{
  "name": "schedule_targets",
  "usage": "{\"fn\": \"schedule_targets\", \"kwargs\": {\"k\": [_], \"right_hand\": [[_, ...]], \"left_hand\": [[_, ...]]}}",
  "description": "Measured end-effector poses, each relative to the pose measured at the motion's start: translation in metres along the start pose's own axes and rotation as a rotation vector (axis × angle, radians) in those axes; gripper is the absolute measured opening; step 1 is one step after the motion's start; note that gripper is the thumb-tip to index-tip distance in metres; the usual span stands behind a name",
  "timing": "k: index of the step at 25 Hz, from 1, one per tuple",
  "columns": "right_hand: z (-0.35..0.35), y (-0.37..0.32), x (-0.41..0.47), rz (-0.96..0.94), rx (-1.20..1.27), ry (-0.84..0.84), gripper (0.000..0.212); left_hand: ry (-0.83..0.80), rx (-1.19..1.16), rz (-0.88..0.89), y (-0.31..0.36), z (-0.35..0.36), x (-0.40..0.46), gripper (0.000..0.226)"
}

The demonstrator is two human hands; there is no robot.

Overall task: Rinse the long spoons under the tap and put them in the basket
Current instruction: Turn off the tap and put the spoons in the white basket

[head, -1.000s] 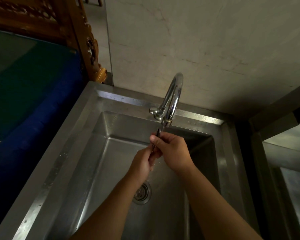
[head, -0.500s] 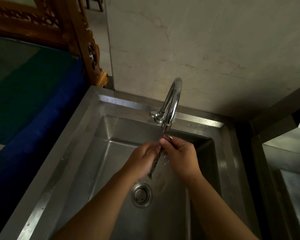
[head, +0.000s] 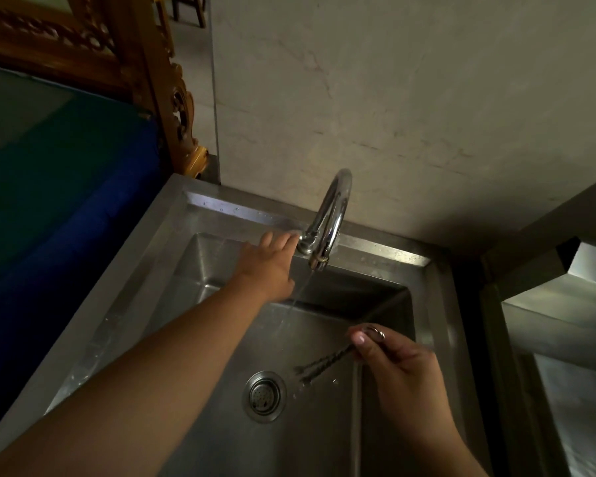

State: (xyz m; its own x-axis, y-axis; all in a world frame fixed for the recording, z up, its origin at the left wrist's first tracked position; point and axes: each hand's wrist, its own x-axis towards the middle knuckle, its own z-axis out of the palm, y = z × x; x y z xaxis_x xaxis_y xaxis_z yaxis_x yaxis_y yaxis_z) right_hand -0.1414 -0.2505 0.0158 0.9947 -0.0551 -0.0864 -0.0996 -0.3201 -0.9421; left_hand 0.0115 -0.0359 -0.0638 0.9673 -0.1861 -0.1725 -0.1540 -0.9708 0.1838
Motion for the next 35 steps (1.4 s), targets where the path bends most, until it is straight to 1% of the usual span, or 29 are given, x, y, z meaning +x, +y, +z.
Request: {"fn": "schedule_targets", "kwargs": {"k": [2,4,8,12,14,16,19,20,21,23,25,26,27,28,29,30,32,35], "right_hand": [[-0.004,-0.002,-0.005,0.001,-0.014,-0.004,0.013],[-0.006,-0.002,-0.006,0.014,-0.023,-0.01,0.01],[-0.01,-0.004,-0.006,-0.013,-0.051,-0.026,0.016],[-0.017,-0.007,-0.007,-0.025,-0.034,-0.027,0.017],[-0.022,-0.008,-0.007,-0.037,-0.035,-0.037,0.014],[-0.029,-0.01,-0.01,-0.066,-0.038,-0.057,0.011],[-0.04,-0.018,-0.015,-0.091,-0.044,-0.14,0.011],[-0.046,-0.023,-0.02,-0.109,-0.041,-0.186,0.013],[-0.05,-0.028,-0.023,-0.136,-0.043,-0.232,0.015],[-0.059,-0.045,-0.034,-0.204,-0.049,-0.298,0.018],[-0.071,-0.065,-0.049,-0.27,-0.054,-0.351,0.021],[-0.077,-0.075,-0.056,-0.303,-0.059,-0.37,0.025],[-0.083,-0.086,-0.064,-0.334,-0.069,-0.376,0.031],[-0.089,-0.096,-0.07,-0.364,-0.079,-0.369,0.034],[-0.096,-0.106,-0.077,-0.39,-0.08,-0.359,0.034],[-0.103,-0.117,-0.085,-0.41,-0.068,-0.345,0.032],[-0.115,-0.14,-0.098,-0.431,-0.027,-0.315,0.025],[-0.12,-0.174,-0.12,-0.423,0.042,-0.23,0.01]], "left_hand": [[0.028,0.012,-0.004,0.001,0.005,0.0,0.096],[0.034,-0.009,-0.009,0.001,0.012,-0.004,0.097],[-0.073,-0.062,-0.049,0.003,0.028,-0.011,0.102],[-0.093,-0.076,-0.071,0.006,0.027,-0.013,0.097],[-0.107,-0.099,-0.131,0.012,0.027,-0.019,0.089],[-0.136,-0.191,-0.145,0.025,0.029,-0.036,0.074],[-0.17,-0.443,-0.017,0.052,0.032,-0.088,0.042],[-0.162,-0.523,0.006,0.064,0.027,-0.113,0.039],[-0.144,-0.606,0.013,0.077,0.021,-0.135,0.04],[-0.076,-0.724,0.018,0.105,0.005,-0.174,0.028],[0.004,-0.776,0.022,0.13,-0.016,-0.204,0.017],[0.047,-0.798,0.021,0.14,-0.029,-0.215,0.019],[0.094,-0.808,0.024,0.148,-0.041,-0.224,0.028],[0.141,-0.808,0.031,0.153,-0.051,-0.231,0.036],[0.185,-0.819,0.039,0.158,-0.062,-0.238,0.038],[0.23,-0.835,0.056,0.163,-0.074,-0.247,0.033],[0.289,-0.872,0.083,0.168,-0.098,-0.259,0.016],[0.292,-0.879,0.129,0.17,-0.135,-0.274,0.019]]}}
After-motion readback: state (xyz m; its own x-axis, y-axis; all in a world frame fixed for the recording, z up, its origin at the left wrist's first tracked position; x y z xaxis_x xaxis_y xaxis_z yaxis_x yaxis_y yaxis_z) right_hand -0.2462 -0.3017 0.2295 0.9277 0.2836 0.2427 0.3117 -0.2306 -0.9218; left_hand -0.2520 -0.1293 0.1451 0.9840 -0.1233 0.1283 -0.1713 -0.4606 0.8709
